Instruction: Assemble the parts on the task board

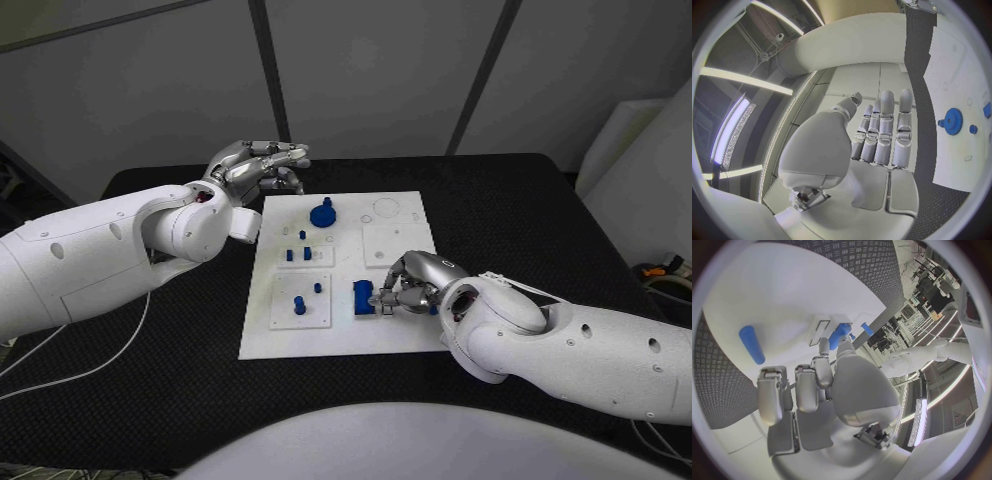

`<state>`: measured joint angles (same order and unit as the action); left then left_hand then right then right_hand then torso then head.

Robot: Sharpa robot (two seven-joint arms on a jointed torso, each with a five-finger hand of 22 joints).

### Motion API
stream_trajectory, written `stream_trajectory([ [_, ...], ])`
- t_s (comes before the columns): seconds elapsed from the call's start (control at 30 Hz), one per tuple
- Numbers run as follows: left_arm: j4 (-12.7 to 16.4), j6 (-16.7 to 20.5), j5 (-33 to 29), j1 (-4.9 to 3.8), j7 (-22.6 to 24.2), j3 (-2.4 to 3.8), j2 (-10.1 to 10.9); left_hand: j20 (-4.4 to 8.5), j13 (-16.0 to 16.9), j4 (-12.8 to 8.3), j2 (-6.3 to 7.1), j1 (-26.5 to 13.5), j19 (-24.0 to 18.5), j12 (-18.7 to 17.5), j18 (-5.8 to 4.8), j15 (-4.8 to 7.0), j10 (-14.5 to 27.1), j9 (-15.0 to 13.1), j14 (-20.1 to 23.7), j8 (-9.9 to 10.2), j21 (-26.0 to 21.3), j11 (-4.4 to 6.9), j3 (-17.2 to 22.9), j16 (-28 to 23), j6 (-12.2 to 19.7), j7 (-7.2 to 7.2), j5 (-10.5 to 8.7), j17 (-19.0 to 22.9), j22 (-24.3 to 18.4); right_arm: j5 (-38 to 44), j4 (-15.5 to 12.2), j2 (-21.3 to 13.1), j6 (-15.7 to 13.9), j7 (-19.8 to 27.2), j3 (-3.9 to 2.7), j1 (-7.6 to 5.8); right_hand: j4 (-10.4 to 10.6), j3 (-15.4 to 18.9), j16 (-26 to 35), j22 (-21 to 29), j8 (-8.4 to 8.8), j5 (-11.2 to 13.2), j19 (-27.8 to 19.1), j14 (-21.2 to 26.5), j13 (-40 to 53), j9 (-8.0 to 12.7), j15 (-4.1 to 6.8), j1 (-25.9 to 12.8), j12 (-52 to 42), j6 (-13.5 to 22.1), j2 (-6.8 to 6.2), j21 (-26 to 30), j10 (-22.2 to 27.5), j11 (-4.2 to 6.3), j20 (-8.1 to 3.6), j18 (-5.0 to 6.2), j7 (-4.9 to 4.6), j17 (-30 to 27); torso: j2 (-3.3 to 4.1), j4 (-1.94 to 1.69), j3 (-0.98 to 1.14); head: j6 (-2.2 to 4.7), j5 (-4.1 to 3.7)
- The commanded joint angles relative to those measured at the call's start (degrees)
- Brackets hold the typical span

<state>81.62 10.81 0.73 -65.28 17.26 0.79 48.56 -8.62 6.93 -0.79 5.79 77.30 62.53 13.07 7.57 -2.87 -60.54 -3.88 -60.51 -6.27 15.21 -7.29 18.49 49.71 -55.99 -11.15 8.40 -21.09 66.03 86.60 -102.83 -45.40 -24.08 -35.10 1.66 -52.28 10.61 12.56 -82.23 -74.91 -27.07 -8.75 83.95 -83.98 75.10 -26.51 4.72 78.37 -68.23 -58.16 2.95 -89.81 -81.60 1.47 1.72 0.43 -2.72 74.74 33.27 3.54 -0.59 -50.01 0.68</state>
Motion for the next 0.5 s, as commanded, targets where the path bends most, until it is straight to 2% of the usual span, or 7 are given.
stream_trajectory([
  [0.03, 0.0, -0.6, 0.0, -0.08, 0.2, 0.05, 0.0, -0.12, 0.1, -0.1, -0.27, -0.3, 0.4, 0.3, 2.74, -0.29, 0.4, 0.0, 0.2, -0.3, -0.3, -0.13, -0.3, 0.0, 0.3, -0.15, -0.01, 0.1, -0.1, 1.0, -0.3, -0.2, 1.2, -0.2, -0.02, -0.08, -0.5, 0.0, -0.3, -15.1, 0.02, 0.2, 6.0, -3.4, 0.7, -0.1, 0.54, 0.9, -0.2, -0.2, 0.09, -0.2, -0.6, 0.31, -0.44, -0.43, 0.38, 0.1, -0.03, 0.04, 0.01, 0.01, -0.05],
  [0.17, 0.1, -0.6, 0.0, -0.08, 0.2, 0.05, 0.0, -0.12, 0.1, -0.1, -0.27, -0.3, 0.4, 0.3, 2.74, -0.29, 0.4, 0.0, 0.2, -0.3, -0.3, -0.13, -0.3, 0.0, 0.3, -0.15, -0.01, 0.1, -0.1, 1.0, -0.7, -0.6, -0.1, 0.6, -0.01, -0.08, -0.6, 0.1, -0.3, -15.1, 0.06, 0.2, 6.0, -3.4, 0.7, -0.1, 0.54, 1.1, -0.1, -0.2, -0.1, -0.2, -0.5, 0.29, -0.45, -0.43, 0.35, 0.1, -0.03, -0.05, -0.01, 0.01, -0.13],
  [0.27, 0.1, -0.6, 0.0, -0.08, 0.2, 0.05, 0.1, -0.12, 0.1, -0.1, -0.27, -0.3, 0.4, 0.3, 2.74, -0.29, 0.4, 0.0, 0.2, -0.3, -0.3, -0.13, -0.3, 0.0, 0.3, -0.15, -0.01, 0.1, -0.1, 0.2, -1.2, -1.2, -3.4, 2.6, 0.0, -0.08, -0.1, 0.4, -0.1, -15.1, 0.51, -0.1, 6.0, -3.3, 0.4, 0.0, 0.4, 0.4, 0.5, 0.4, -0.39, -0.2, -0.3, 0.05, -0.4, -0.43, 0.01, -0.2, -0.02, -0.05, 0.01, 0.01, -0.12],
  [0.33, 0.1, -0.6, 0.0, -0.08, 0.2, 0.04, 0.1, -0.12, 0.1, -0.1, -0.27, -0.3, 0.4, 0.3, 2.74, -0.29, 0.4, 0.0, 0.2, -0.3, -0.3, -0.13, -0.3, 0.0, 0.3, -0.15, -0.01, 0.1, -0.1, -1.0, -1.9, -2.2, -6.5, 5.0, 0.01, -0.08, 0.2, 0.5, 0.1, -15.1, 1.44, -1.2, 6.0, -3.3, 0.1, 0.3, 0.15, 0.1, 1.2, 1.3, -0.41, -0.2, 0.1, -0.29, -0.23, -0.43, -0.42, -0.5, -0.01, 0.02, 0.03, 0.01, -0.08],
  [0.43, 0.1, -0.6, 0.0, -0.08, 0.2, 0.04, 0.2, -0.12, 0.1, -0.1, -0.27, -0.3, 0.4, 0.3, 2.74, -0.29, 0.4, 0.0, 0.2, -0.3, -0.3, -0.13, -0.3, 0.0, 0.3, -0.15, -0.01, 0.1, -0.1, -2.5, -3.0, -4.2, -8.9, 7.4, -0.01, -0.1, 0.4, 0.4, 0.2, -15.1, 2.44, -1.9, 6.0, -3.2, -0.1, 0.7, -0.12, 0.1, 1.6, 2.0, -0.31, -0.2, 0.3, -0.62, -0.01, -0.43, -0.82, -0.6, -0.02, 0.1, 0.06, 0.01, -0.04],
  [0.5, 0.0, -0.6, 0.0, -0.08, 0.2, 0.04, 0.2, -0.12, 0.1, -0.1, -0.27, -0.3, 0.4, 0.3, 2.74, -0.29, 0.4, 0.0, 0.2, -0.3, -0.3, -0.13, -0.3, 0.0, 0.3, -0.15, -0.01, 0.1, -0.1, -3.3, -3.9, -5.9, -9.4, 8.2, -0.08, -0.12, 0.5, 0.2, 0.2, -15.1, 3.03, -2.5, 6.0, -3.2, -0.3, 0.9, -0.27, 0.3, 2.0, 2.1, -0.07, -0.2, 0.5, -0.77, 0.13, -0.43, -0.99, -0.6, -0.02, 0.1, 0.03, 0.01, -0.18],
])
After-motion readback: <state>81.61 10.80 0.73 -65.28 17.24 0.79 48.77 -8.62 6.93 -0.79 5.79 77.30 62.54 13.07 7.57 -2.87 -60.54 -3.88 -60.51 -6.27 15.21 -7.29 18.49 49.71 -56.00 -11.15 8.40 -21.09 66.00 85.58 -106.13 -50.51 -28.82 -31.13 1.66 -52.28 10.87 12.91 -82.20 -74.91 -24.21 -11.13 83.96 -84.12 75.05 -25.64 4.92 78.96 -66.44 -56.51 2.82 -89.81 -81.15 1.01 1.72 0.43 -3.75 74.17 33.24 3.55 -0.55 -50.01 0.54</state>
